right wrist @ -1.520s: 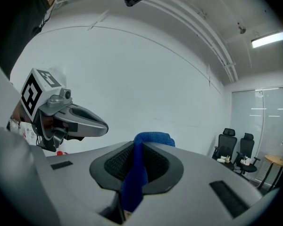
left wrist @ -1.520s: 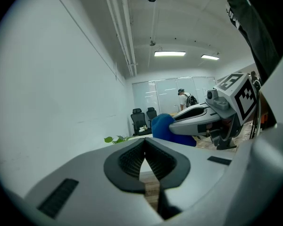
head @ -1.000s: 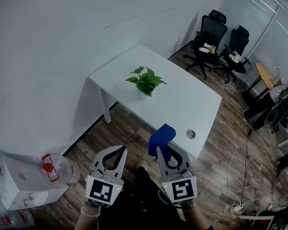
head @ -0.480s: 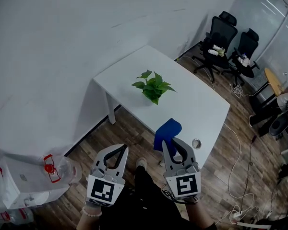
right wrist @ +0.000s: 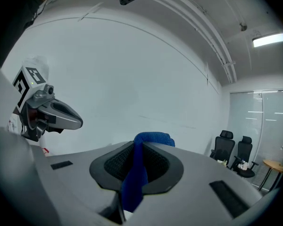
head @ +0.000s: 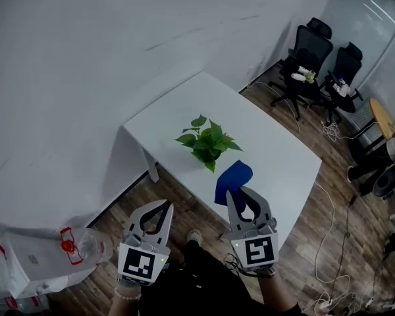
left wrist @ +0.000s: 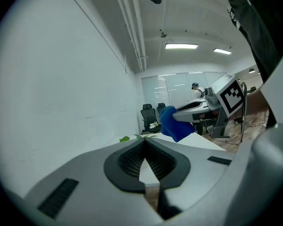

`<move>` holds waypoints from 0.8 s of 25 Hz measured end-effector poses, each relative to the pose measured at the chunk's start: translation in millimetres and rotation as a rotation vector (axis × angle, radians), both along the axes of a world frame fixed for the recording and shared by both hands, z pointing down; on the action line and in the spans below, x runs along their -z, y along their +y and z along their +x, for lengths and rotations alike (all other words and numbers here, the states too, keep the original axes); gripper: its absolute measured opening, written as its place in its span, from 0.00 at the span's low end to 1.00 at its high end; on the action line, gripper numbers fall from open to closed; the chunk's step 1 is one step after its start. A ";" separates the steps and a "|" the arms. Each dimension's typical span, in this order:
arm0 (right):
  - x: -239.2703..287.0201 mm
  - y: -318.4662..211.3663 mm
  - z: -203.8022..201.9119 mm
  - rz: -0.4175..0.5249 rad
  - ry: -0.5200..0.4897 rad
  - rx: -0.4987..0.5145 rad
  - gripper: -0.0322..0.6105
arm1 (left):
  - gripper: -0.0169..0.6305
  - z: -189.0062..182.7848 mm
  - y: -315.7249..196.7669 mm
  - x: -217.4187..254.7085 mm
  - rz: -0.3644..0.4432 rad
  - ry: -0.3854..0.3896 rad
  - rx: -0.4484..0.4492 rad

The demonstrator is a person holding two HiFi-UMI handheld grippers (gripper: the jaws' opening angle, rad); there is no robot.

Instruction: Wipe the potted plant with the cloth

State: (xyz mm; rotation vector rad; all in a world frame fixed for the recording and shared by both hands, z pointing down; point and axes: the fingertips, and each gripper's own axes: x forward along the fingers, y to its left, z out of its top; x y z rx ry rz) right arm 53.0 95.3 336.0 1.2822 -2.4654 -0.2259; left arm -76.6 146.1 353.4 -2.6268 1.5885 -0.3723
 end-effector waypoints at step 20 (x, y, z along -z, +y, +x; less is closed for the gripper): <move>-15.7 -155.5 63.3 -0.030 0.017 -0.034 0.17 | 0.05 32.8 -150.4 -37.2 -0.073 0.022 0.027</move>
